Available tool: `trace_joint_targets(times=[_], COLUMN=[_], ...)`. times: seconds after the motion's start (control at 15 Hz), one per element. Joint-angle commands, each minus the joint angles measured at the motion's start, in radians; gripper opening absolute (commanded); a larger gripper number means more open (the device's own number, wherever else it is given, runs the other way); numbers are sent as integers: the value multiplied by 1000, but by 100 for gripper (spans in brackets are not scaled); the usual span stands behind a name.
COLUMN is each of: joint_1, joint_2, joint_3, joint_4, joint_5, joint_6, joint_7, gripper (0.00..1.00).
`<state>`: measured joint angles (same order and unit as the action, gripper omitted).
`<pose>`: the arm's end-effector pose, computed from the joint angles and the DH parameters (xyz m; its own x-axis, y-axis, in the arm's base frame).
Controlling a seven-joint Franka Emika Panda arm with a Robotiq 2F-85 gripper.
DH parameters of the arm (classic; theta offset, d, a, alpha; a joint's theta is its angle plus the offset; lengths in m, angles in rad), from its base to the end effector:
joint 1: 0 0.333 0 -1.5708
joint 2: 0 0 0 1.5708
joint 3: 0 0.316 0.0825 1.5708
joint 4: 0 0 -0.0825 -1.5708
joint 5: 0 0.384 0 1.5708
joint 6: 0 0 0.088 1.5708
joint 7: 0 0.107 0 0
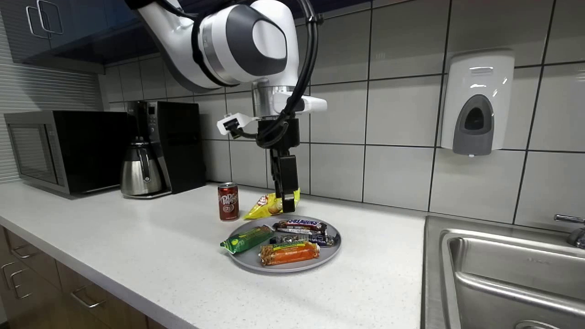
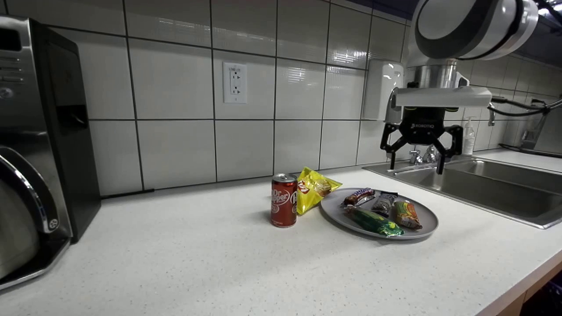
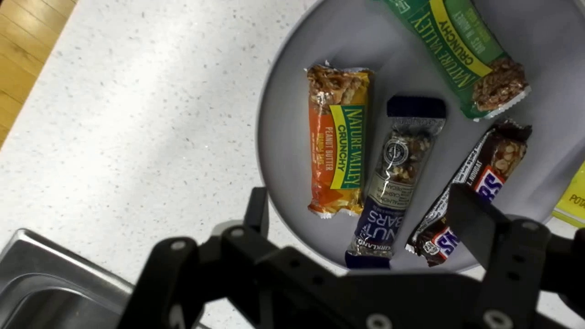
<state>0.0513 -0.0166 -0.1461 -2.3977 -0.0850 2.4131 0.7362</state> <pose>0.4908 -0.0471 0.3248 0.7181 -0.6933 0.0600 -0.6953 -0.7184 0.0213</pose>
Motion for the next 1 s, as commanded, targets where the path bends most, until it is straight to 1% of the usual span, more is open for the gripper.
trace_joint_targets(times=[0.0, 0.53, 0.93], joint_1=[-47, -81, -96], joint_2=[-102, -228, -324], joint_3=[39, 75, 88], joint_4=[-56, -114, -158], joint_5=[-7, -27, -12], joint_6=[-69, -192, -270], joint_7=[-96, -258, -375], gripper=[100, 100, 100])
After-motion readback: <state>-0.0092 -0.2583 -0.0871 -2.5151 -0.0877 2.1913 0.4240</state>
